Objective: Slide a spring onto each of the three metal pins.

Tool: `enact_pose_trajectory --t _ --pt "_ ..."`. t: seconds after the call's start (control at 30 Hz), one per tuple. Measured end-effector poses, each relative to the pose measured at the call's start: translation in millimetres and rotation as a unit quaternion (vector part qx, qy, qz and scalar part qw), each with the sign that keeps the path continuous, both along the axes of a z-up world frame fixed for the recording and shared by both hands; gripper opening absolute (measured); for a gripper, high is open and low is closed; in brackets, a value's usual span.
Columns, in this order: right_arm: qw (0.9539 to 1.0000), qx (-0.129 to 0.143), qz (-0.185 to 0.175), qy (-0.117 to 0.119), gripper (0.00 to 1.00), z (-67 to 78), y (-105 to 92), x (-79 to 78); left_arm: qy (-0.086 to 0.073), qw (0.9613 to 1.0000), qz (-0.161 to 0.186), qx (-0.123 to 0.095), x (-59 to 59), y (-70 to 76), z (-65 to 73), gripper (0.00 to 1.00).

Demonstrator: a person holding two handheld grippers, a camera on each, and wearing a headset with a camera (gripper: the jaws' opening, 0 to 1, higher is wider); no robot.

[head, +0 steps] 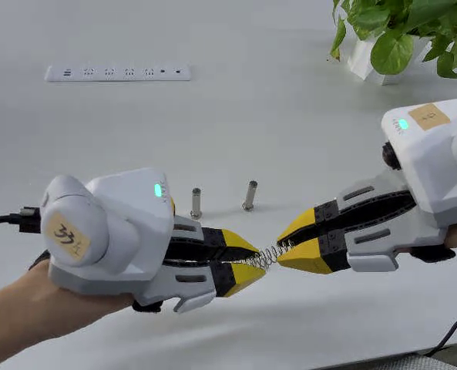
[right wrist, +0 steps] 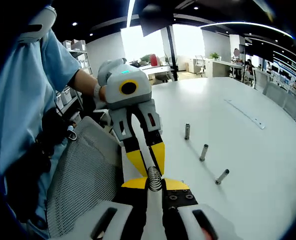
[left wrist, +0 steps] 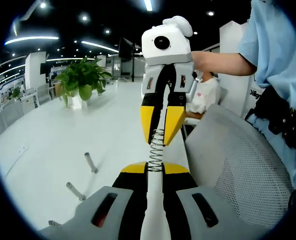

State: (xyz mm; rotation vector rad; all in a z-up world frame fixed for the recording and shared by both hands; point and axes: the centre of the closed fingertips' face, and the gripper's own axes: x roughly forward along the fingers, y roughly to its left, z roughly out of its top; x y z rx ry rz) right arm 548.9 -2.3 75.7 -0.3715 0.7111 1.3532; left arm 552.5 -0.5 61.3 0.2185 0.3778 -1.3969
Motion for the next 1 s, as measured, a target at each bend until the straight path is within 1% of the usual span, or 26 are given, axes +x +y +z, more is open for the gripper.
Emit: enact_pose_trajectory --t 0.03,0.07,0.1,0.13,0.23,0.43,0.57,0.6,0.8,0.93,1.0 --pt "0.9999 -0.006 0.006 -0.008 0.07 0.0 -1.2 0.4 0.001 1.0 0.002 0.0 0.2 -0.3 0.0 0.06" --pt "0.9999 -0.009 0.007 -0.008 0.07 0.9 0.1 -0.5 0.001 1.0 0.002 0.0 0.1 -0.6 -0.2 0.06" --pt "0.9996 -0.019 0.013 -0.016 0.07 0.6 -0.1 -0.5 0.002 1.0 0.004 0.001 0.2 -1.1 -0.6 0.06" --pt "0.9993 -0.023 0.018 -0.021 0.07 1.0 1.0 -1.0 0.003 1.0 0.004 0.001 0.1 -1.5 -0.9 0.06" --pt "0.9983 -0.038 0.029 -0.032 0.07 0.8 3.4 -2.6 0.004 1.0 0.006 0.006 -0.6 -2.3 -3.5 0.06" --pt "0.9958 -0.059 0.051 -0.047 0.07 0.9 9.3 -5.1 0.008 0.9998 0.008 0.013 -1.6 -2.8 -7.7 0.06" --pt "0.9941 -0.068 0.064 -0.056 0.07 1.4 9.9 -3.9 0.011 0.9998 0.01 0.015 -2.6 -2.8 -9.2 0.06" --pt "0.9934 -0.072 0.068 -0.058 0.07 1.3 11.3 -4.7 0.014 0.9997 0.011 0.015 -2.8 -2.8 -9.7 0.06" --pt "0.9919 -0.075 0.081 -0.064 0.07 3.9 16.2 -6.2 0.013 0.9997 0.015 0.011 -4.1 -2.4 -9.6 0.06" --pt "0.9905 -0.082 0.088 -0.067 0.07 4.0 16.8 -6.0 0.016 0.9997 0.017 0.008 -4.5 -2.3 -9.1 0.06" --pt "0.99 -0.085 0.091 -0.067 0.07 4.0 17.1 -6.2 0.014 0.9997 0.017 0.007 -4.6 -2.2 -9.1 0.06"
